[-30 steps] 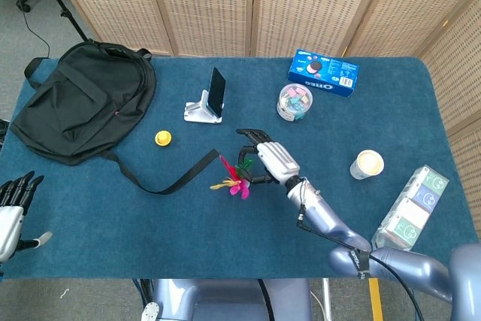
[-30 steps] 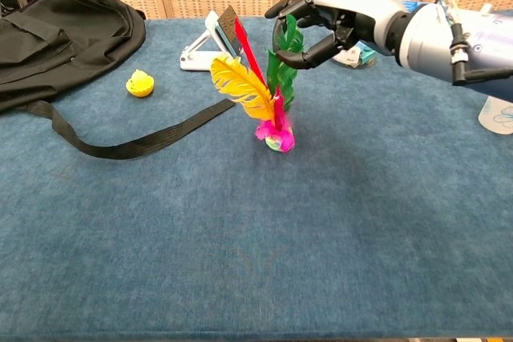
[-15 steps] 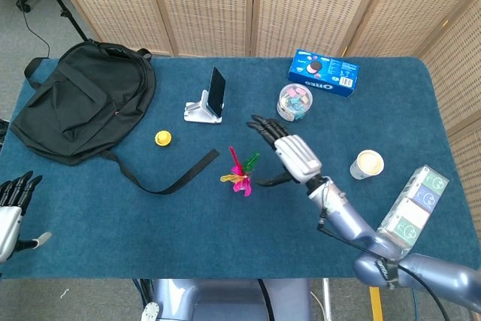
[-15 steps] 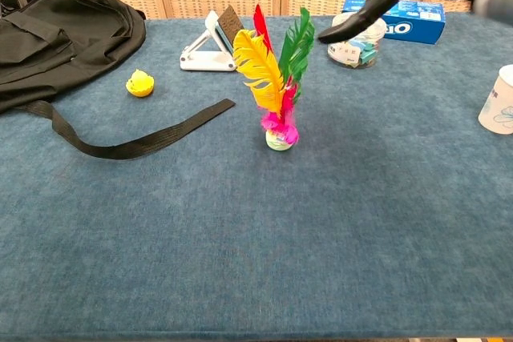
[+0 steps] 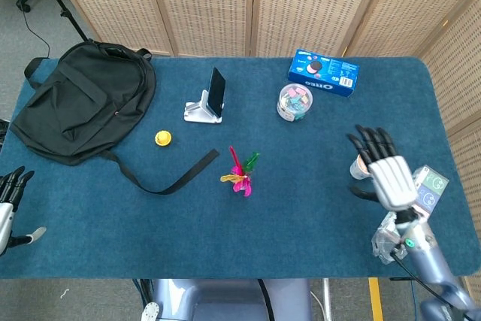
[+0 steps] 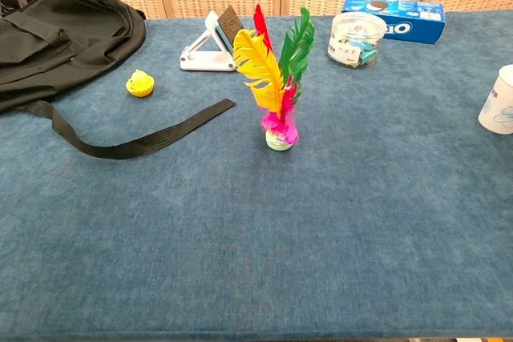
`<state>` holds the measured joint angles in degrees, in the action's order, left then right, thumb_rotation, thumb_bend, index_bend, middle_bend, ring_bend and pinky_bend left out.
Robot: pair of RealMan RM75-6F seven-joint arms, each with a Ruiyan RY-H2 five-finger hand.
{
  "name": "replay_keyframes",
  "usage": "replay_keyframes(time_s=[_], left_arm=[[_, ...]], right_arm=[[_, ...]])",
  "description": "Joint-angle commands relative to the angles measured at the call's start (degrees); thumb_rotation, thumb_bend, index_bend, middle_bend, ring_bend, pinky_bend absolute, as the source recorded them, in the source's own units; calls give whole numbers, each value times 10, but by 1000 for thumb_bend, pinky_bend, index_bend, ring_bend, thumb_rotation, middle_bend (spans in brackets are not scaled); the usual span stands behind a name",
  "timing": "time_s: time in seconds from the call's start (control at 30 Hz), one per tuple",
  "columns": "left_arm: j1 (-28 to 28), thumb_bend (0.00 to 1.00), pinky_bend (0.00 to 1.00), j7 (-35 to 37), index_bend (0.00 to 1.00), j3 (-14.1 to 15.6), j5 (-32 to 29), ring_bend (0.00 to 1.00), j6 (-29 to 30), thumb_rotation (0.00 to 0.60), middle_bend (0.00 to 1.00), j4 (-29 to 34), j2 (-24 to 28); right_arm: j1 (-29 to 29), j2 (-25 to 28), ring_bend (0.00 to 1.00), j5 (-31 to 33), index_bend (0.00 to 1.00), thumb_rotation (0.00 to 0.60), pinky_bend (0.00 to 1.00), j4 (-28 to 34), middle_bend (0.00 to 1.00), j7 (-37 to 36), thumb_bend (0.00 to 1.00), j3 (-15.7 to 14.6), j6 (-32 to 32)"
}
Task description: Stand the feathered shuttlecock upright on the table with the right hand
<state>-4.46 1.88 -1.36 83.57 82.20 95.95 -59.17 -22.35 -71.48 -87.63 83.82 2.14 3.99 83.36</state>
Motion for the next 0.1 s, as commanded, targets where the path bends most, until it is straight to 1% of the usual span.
replay_keyframes(time_s=[0.03, 0.1], left_arm=[[0, 0, 0, 4, 0, -3, 2, 0, 5, 600, 0, -10, -5], [0, 0, 0, 6, 0, -3, 5, 0, 8, 600, 0, -13, -7]], right_arm=[[59, -14, 0, -6, 0, 600, 0, -42, 0, -7, 0, -38, 42], [66, -19, 0, -9, 0, 600, 0, -55, 0, -17, 0, -39, 49]])
